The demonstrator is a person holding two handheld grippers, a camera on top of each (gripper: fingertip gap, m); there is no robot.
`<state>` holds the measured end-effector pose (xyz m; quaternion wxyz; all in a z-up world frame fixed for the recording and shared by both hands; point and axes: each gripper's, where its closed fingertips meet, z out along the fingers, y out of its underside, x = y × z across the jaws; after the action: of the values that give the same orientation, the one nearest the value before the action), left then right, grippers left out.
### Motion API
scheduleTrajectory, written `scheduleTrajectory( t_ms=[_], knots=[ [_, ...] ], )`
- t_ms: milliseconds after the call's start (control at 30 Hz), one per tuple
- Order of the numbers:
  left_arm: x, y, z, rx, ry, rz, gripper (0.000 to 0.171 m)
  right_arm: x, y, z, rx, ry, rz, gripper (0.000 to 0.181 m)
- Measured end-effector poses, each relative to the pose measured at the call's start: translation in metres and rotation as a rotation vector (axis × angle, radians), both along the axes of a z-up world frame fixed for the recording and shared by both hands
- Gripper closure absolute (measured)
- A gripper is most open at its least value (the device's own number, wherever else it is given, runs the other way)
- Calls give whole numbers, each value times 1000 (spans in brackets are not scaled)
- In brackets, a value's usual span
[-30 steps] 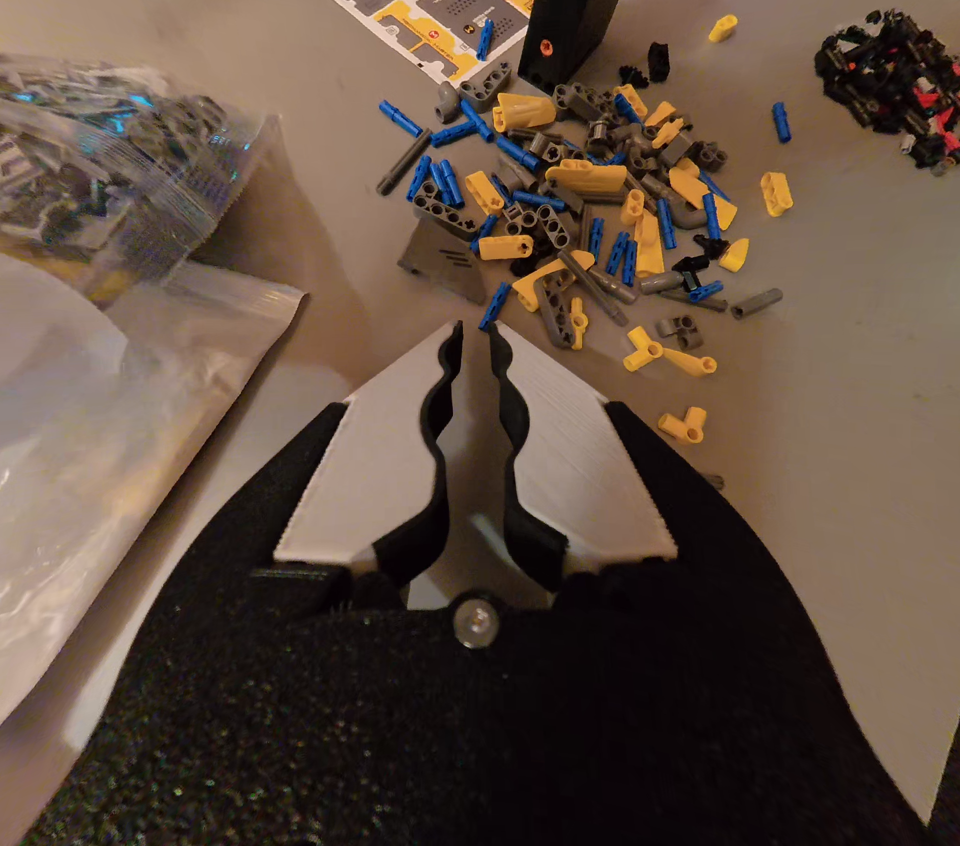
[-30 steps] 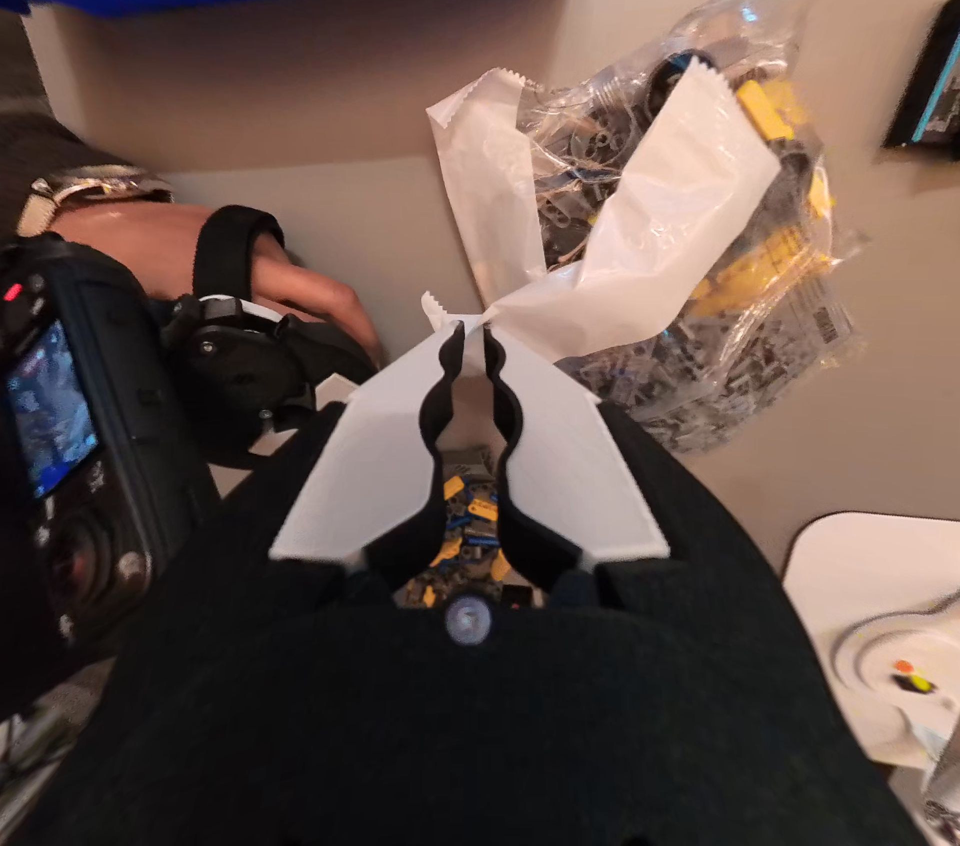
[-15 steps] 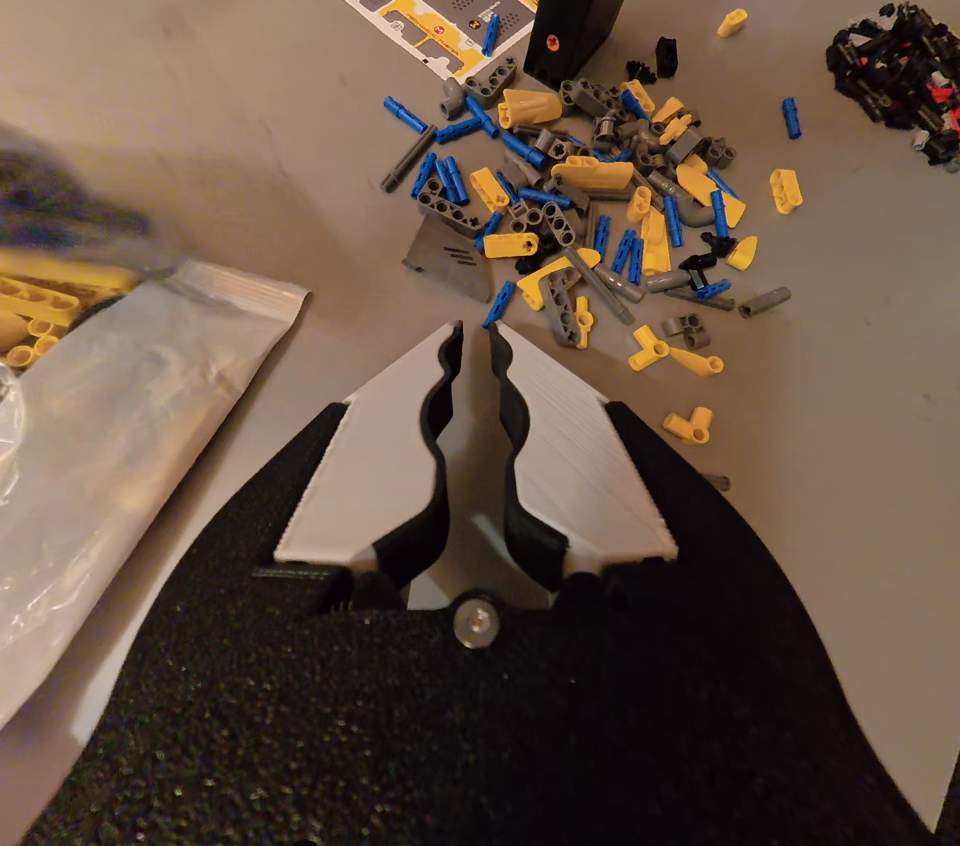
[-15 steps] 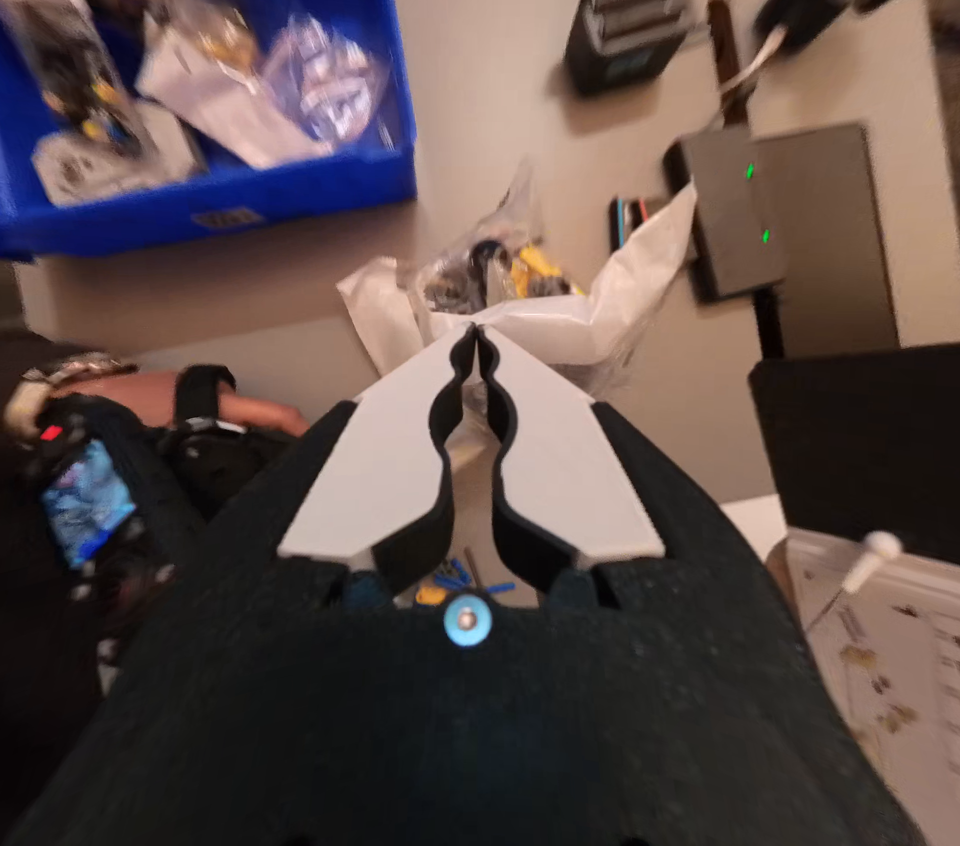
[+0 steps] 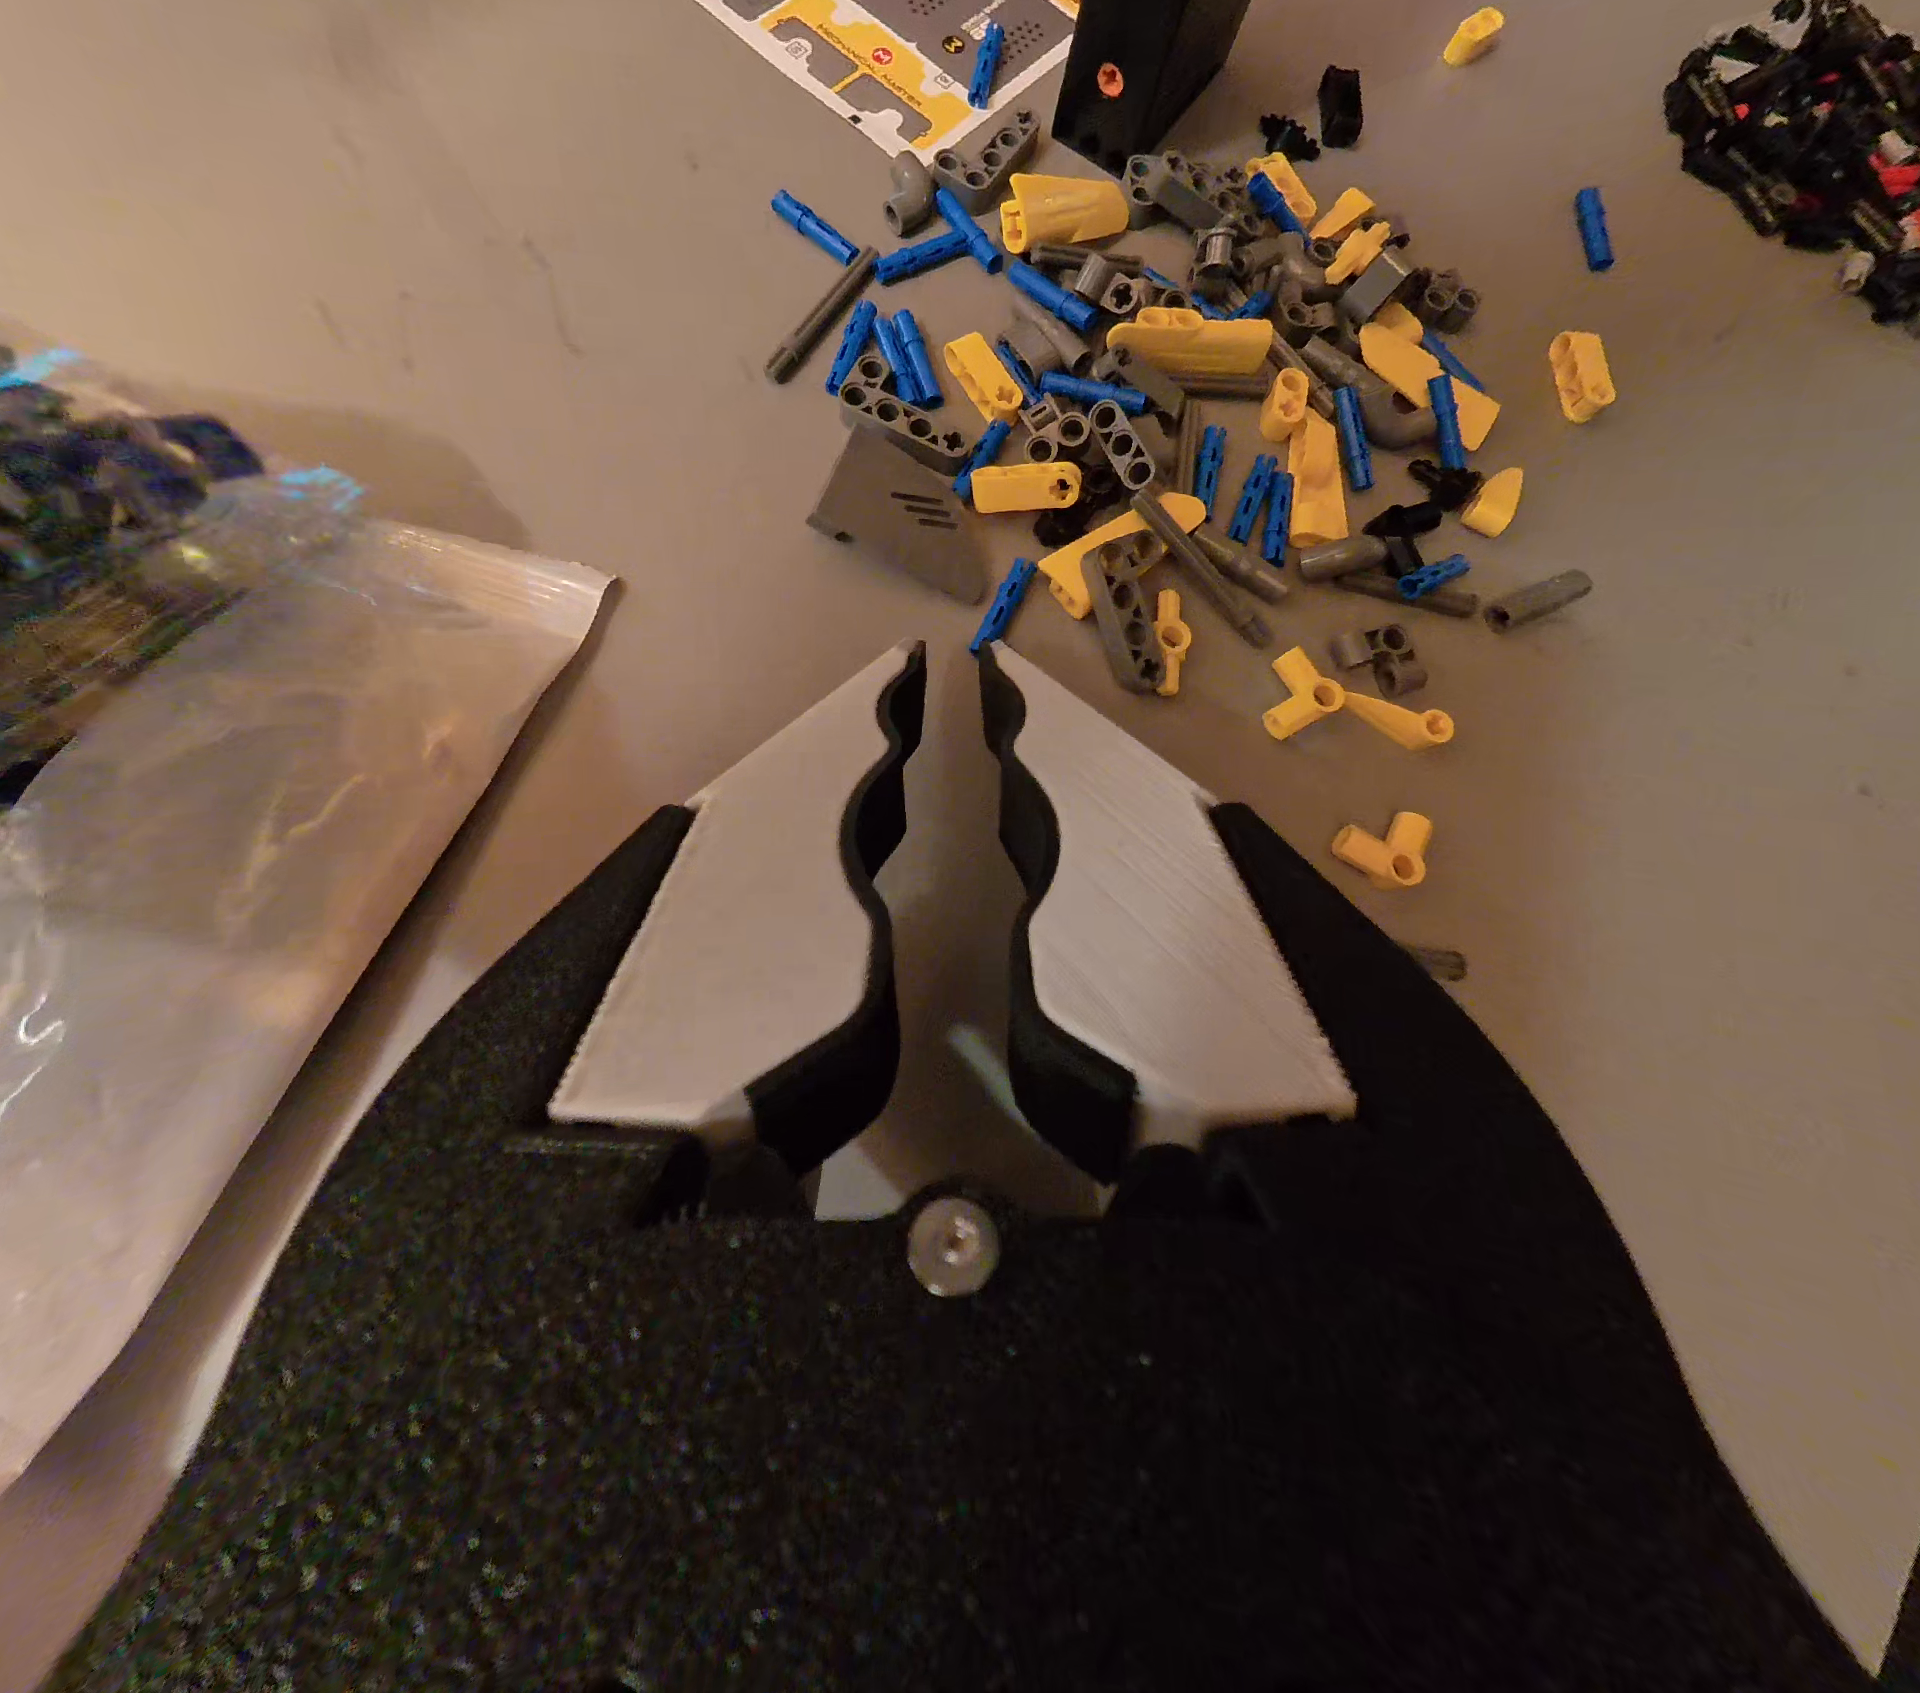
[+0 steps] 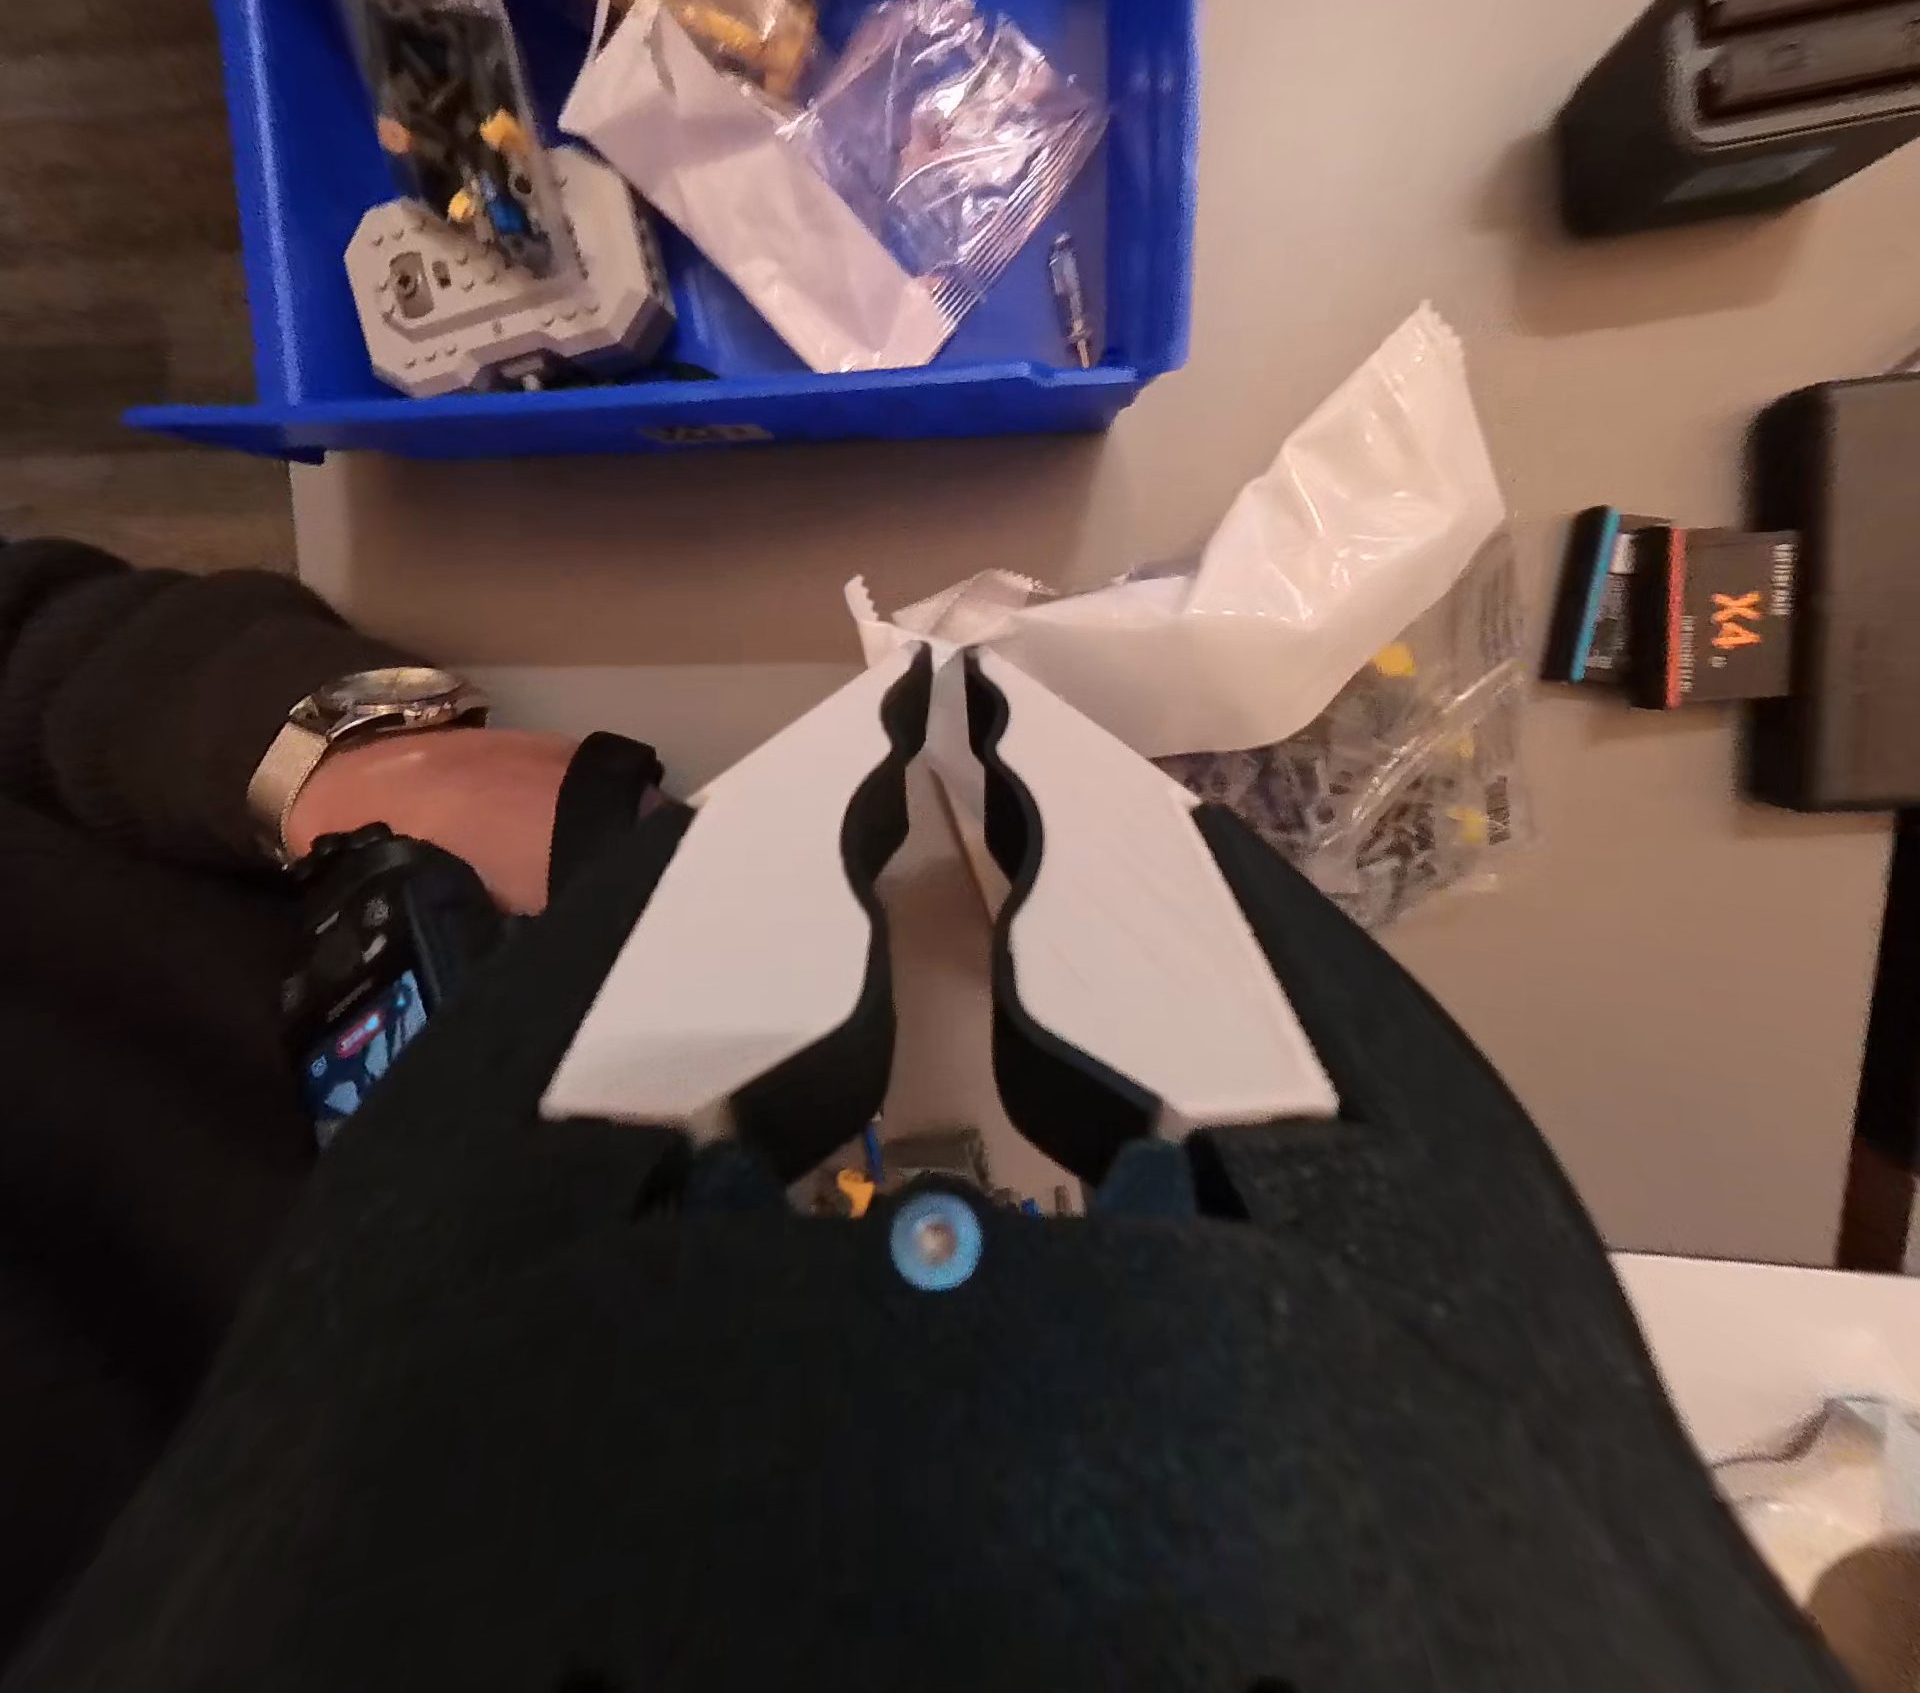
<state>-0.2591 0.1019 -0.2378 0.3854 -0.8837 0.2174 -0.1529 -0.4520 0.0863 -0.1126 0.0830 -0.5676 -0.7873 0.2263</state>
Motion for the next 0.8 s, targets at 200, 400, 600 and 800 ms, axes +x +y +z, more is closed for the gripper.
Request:
scheduleTrajectory(
  t_ms=[200, 400, 600, 800],
  knots=[
    [-1, 0, -1, -2, 13, 1, 162, -21, 19, 12, 573, 155, 208, 164],
    [-4, 1, -2, -3, 16, 15, 163, -41, 9, 10, 805, 202, 305, 156],
    [0, 0, 2, 8, 2, 1, 163, -26, 68, 25, 624, 206, 0, 139],
    [0, 0, 0, 0, 6, -2, 162, 45, 135, -44, 505, -120, -206, 104]
  ],
)
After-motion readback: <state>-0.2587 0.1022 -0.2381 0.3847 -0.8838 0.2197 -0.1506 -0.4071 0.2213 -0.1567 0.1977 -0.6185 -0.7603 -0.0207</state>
